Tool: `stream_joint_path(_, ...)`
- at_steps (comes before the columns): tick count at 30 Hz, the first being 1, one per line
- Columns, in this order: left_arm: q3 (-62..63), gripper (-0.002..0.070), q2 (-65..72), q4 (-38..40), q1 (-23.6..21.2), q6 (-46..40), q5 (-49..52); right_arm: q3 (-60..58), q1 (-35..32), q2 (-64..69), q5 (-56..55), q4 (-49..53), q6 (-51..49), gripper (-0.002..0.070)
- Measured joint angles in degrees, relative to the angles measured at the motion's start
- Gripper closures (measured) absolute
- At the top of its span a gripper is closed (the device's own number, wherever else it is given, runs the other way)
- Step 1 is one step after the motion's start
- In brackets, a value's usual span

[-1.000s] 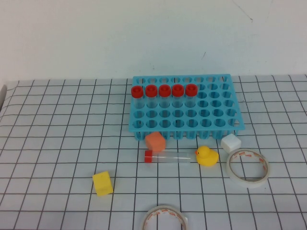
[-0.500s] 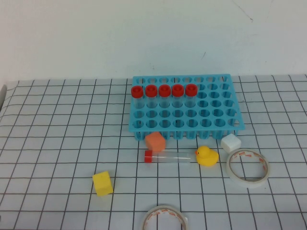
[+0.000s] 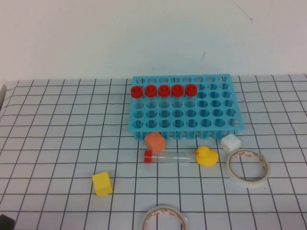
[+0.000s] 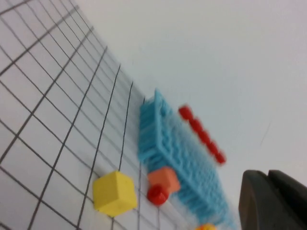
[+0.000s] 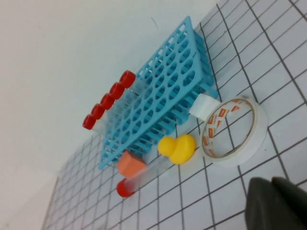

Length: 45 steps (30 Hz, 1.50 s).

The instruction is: Place the test tubes

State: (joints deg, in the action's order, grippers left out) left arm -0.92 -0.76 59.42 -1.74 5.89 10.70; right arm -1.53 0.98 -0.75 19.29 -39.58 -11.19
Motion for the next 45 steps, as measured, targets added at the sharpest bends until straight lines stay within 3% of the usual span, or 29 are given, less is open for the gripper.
stream_joint_path(5,7.3,0.0677,2.7,-3.7,0.0,-16.5,8.9,0.0,0.0,0.0,0.0,0.2,3.5,0.0678)
stream_joint_path(10,19.6,0.0676,15.6,-11.9,0.0,-29.1,19.9,0.0,0.0,0.0,0.0,0.2,4.7,0.0678)
stream_joint_path(15,31.8,0.0676,30.2,-15.1,0.0,-46.1,31.3,0.0,0.0,0.0,0.0,0.2,5.9,0.0678)
stream_joint_path(21,43.6,0.0676,45.1,-22.7,0.1,-55.8,39.2,0.0,0.0,0.0,0.0,0.2,6.8,0.0678)
stream_joint_path(25,52.0,0.0676,56.1,-30.8,6.1,-55.2,42.7,0.0,0.0,0.0,0.0,0.2,7.3,0.0678)
stream_joint_path(30,60.3,0.0676,66.7,-45.1,18.4,-46.5,46.6,0.0,0.0,0.0,0.0,0.2,8.1,0.0678)
stream_joint_path(35,68.9,0.0676,76.3,-57.9,30.8,-43.1,50.0,0.0,0.0,0.0,0.0,0.2,8.3,0.0678)
stream_joint_path(40,77.9,0.0676,84.3,-64.0,39.3,-39.4,50.4,0.0,0.0,0.0,0.0,0.2,8.3,0.0678)
stream_joint_path(45,86.0,0.0676,93.2,-65.1,43.4,-35.0,50.8,0.0,0.0,0.0,0.0,0.2,8.3,0.0678)
